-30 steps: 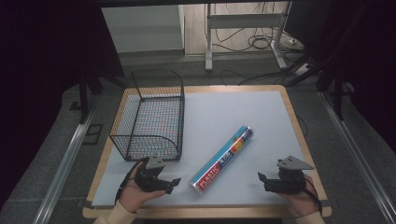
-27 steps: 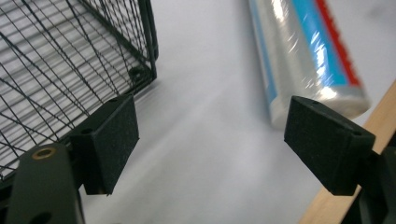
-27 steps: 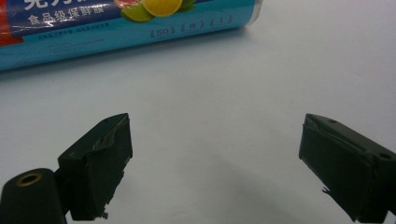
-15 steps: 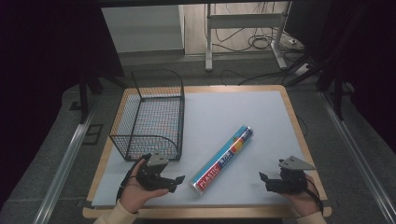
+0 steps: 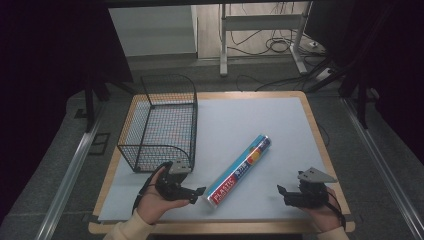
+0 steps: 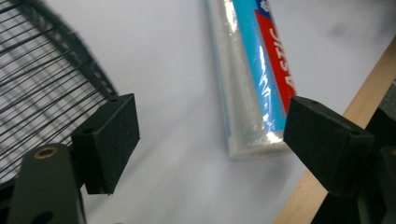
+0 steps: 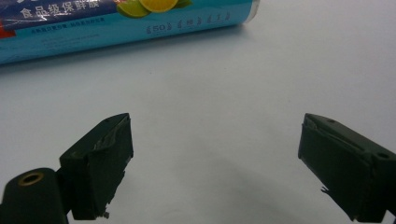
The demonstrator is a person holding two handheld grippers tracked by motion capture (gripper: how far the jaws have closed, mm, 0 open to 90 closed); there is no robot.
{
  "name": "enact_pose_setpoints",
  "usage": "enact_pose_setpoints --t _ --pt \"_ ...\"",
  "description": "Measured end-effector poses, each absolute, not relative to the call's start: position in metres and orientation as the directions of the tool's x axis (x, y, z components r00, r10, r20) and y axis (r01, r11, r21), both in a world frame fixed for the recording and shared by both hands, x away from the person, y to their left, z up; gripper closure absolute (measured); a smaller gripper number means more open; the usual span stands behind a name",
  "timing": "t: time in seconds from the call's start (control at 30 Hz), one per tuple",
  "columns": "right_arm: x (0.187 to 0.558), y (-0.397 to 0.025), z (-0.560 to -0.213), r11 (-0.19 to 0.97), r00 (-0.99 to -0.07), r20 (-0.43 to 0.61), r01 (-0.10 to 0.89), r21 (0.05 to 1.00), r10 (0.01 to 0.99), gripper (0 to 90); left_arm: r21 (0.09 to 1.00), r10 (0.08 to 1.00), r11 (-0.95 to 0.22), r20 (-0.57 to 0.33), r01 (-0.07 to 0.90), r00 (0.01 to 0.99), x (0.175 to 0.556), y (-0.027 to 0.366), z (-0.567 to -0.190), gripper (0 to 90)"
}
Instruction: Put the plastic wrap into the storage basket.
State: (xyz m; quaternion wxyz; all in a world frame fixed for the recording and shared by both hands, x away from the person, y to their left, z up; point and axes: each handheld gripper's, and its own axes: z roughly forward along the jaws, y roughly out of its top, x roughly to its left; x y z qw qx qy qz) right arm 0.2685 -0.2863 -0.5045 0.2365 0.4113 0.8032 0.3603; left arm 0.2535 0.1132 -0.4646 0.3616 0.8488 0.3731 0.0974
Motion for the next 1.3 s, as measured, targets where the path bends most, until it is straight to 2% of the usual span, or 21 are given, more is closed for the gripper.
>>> enact_pose_setpoints --t 0.2,1.3 --pt "0.269 -0.288 -0.504 0.4 -0.547 -0.084 0.49 0.774 0.833 10.3 0.673 0.681 -0.493 -0.095 0.551 0.726 0.257 0.097 -0.465 18.3" --pt "0.269 -0.288 -0.506 0.409 -0.549 -0.091 0.492 0.768 0.831 10.5 0.659 0.638 -0.541 -0.083 0.522 0.765 0.274 0.064 -0.457 17.4"
